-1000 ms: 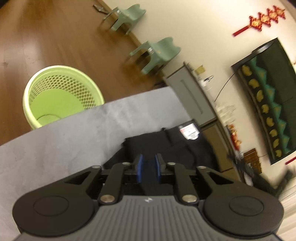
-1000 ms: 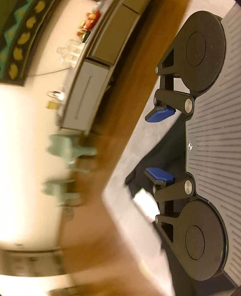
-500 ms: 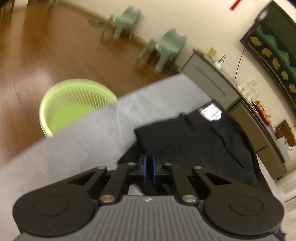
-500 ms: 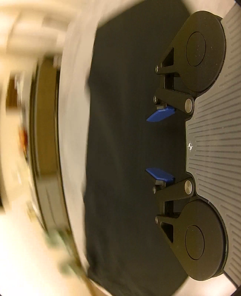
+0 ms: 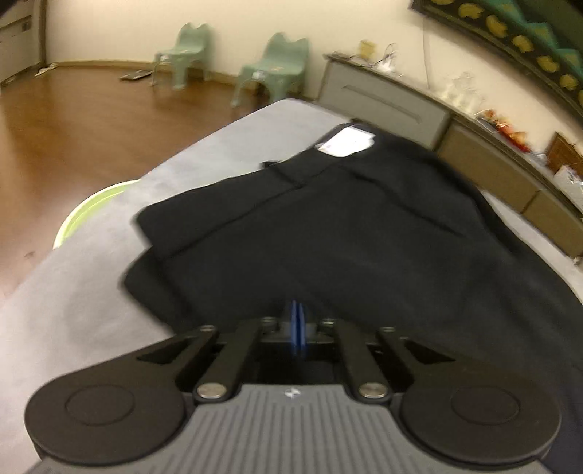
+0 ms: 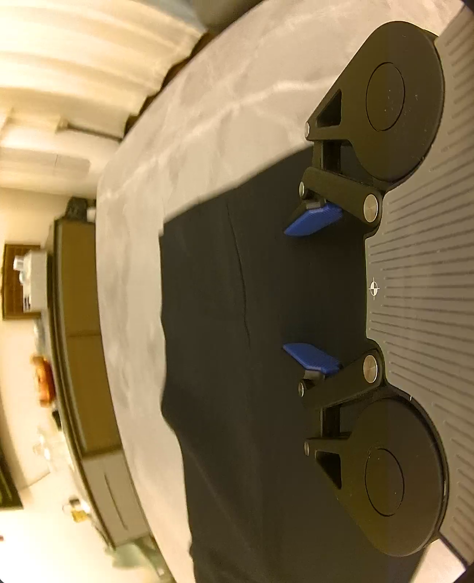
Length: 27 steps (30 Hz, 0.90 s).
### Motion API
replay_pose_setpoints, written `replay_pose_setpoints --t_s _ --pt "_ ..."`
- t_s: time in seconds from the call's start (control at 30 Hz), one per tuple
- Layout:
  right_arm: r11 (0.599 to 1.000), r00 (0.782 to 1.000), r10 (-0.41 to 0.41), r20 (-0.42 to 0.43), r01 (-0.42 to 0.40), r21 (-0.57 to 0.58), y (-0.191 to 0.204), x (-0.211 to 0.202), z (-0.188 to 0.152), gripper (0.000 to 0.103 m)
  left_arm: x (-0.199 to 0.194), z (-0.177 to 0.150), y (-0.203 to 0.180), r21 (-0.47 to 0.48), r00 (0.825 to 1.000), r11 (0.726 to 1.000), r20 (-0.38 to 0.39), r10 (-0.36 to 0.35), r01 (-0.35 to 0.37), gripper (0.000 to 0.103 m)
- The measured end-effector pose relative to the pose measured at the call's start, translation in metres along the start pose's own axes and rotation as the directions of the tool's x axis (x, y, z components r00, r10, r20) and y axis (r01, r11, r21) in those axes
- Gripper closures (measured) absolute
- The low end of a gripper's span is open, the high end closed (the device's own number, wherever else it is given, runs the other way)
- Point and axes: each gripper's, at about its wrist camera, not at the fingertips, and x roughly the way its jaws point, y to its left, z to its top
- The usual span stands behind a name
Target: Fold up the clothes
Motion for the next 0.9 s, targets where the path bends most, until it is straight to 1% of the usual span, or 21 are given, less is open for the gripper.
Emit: replay_pose_setpoints --t_s 0.03,0.13,0.17,0.2,0.23,0.27,0.3,0.33,0.37,0.4,0.43,0.47,0.5,0.57,0.6,0.63,0.67,0.8,0.9 --pt "1.0 1.0 -0.009 0.005 0.009 -0.007 -0.006 0.004 0.003 0.038 -0.004 -0.002 0.003 -0.012 1.0 1.0 -0.006 0.026 -0.026 0.099" --pt "0.999 0.999 -0.033 0.016 0.033 0.011 -0.019 0.012 0.01 0.037 -0.017 -0.01 0.004 -0.009 0.996 0.996 -0.014 0.09 -0.091 0.099" --pt "0.999 0.999 -0.034 0.015 0.034 0.013 -0.022 0.014 0.013 0.036 -0.02 -0.01 0.004 -0.018 0.995 0.995 -0.027 0.098 -0.098 0.098" --pt "0.999 0.999 -0.034 0.01 0.034 0.011 -0.023 0.016 0.015 0.036 -0.022 -0.008 0.002 -0.033 0.995 0.995 -0.045 0.09 -0.092 0.098" --pt "0.999 0.999 -0.039 -0.002 0.039 0.014 -0.023 0.016 0.018 0.037 -0.027 -0.005 0.001 -0.049 0.997 0.996 -0.048 0.066 -0.068 0.094" --pt "0.998 0.998 -0.053 -0.014 0.054 0.017 -0.019 0.007 0.018 0.04 -0.035 -0.001 -0.004 -0.053 0.999 0.998 -0.021 0.037 -0.038 0.092" --pt "0.999 0.999 -0.048 0.003 0.048 0.003 -0.012 -0.005 0.018 0.046 -0.045 0.004 -0.011 -0.034 1.0 0.999 0.025 0.013 -0.012 0.09" --pt "0.999 0.999 -0.028 0.034 0.029 -0.02 -0.003 -0.017 0.019 0.046 -0.052 0.009 -0.02 -0.003 0.998 1.0 0.069 -0.014 0.014 0.083" --pt "0.999 0.998 0.008 0.062 -0.005 -0.05 0.008 -0.025 0.02 0.046 -0.056 0.014 -0.031 0.042 0.994 0.998 0.096 -0.048 0.044 0.074" --pt "0.996 0.996 0.048 0.078 -0.042 -0.079 0.019 -0.03 0.021 0.045 -0.055 0.018 -0.044 0.091 0.992 0.993 0.095 -0.077 0.068 0.072" --pt "0.991 0.992 0.093 0.08 -0.085 -0.104 0.03 -0.031 0.022 0.045 -0.048 0.019 -0.053 0.119 0.993 0.99 0.079 -0.083 0.074 0.071" --pt "0.986 0.991 0.116 0.062 -0.108 -0.125 0.037 -0.027 0.021 0.045 -0.04 0.02 -0.061 0.146 0.995 0.986 0.058 -0.086 0.077 0.071" --pt "0.982 0.991 0.126 0.038 -0.119 -0.146 0.042 -0.021 0.02 0.045 -0.027 0.019 -0.067 0.166 0.997 0.984 0.025 -0.072 0.067 0.071" --pt "0.972 0.99 0.142 -0.013 -0.142 -0.185 0.053 -0.009 0.017 0.045 -0.006 0.016 -0.067 0.196 1.0 0.98 -0.016 -0.014 0.017 0.072" --pt "0.969 0.988 0.148 -0.032 -0.152 -0.194 0.052 -0.003 0.015 0.043 0.001 0.014 -0.064 0.208 1.0 0.978 -0.028 0.014 -0.008 0.073" --pt "0.971 0.989 0.144 -0.037 -0.148 -0.186 0.046 0.001 0.016 0.036 0.001 0.013 -0.059 0.214 1.0 0.977 -0.023 0.011 -0.005 0.073" --pt "0.975 0.99 0.134 -0.038 -0.138 -0.172 0.039 0.002 0.017 0.038 0.001 0.012 -0.054 0.219 1.0 0.976 -0.018 0.007 -0.003 0.073" --pt "0.987 0.994 0.099 -0.037 -0.103 -0.122 0.015 0.009 0.022 0.037 -0.012 -0.006 -0.048 0.261 1.0 0.965 -0.014 0.021 -0.016 0.073" --pt "0.993 0.996 0.078 -0.033 -0.081 -0.091 0.003 0.013 0.025 0.037 -0.024 -0.021 -0.046 0.256 0.999 0.967 -0.043 0.031 -0.019 0.073"
